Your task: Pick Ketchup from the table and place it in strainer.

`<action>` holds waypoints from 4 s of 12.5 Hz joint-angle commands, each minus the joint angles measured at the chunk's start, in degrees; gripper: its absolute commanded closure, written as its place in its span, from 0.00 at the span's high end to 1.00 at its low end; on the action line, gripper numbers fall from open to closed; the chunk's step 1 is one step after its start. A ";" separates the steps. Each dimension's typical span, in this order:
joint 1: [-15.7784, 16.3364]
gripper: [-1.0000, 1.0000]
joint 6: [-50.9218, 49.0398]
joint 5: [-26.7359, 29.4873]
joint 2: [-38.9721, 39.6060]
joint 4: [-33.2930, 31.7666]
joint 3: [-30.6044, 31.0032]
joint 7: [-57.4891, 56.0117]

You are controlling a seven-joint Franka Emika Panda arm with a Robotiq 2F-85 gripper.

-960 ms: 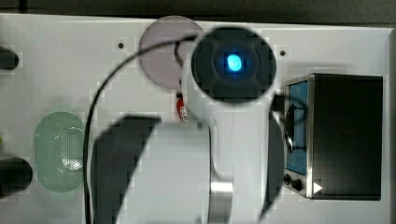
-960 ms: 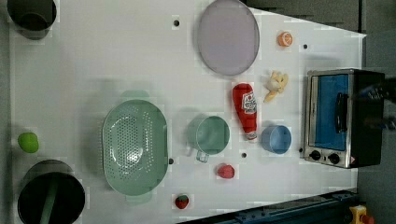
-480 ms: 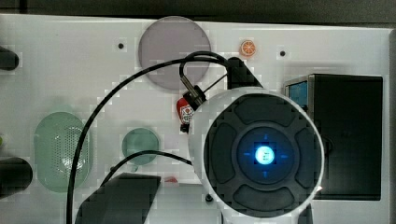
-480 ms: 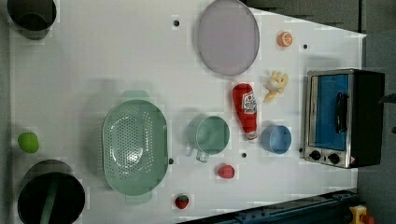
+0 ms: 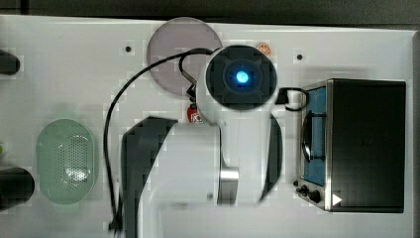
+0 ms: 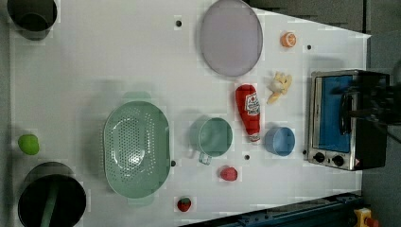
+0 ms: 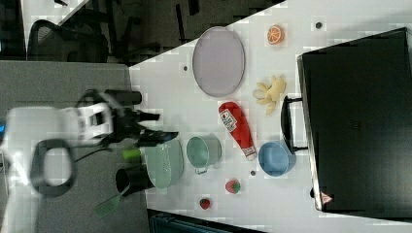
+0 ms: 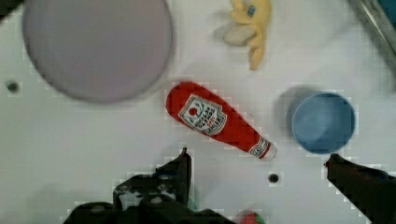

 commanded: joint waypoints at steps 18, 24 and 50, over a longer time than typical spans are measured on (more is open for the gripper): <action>0.76 1.00 42.71 -2.24 23.38 -19.32 2.25 -43.94; 0.98 1.00 47.94 -2.24 26.44 -19.93 2.19 -43.93; 4.36 0.61 7.90 0.97 -4.09 -10.50 20.97 -10.26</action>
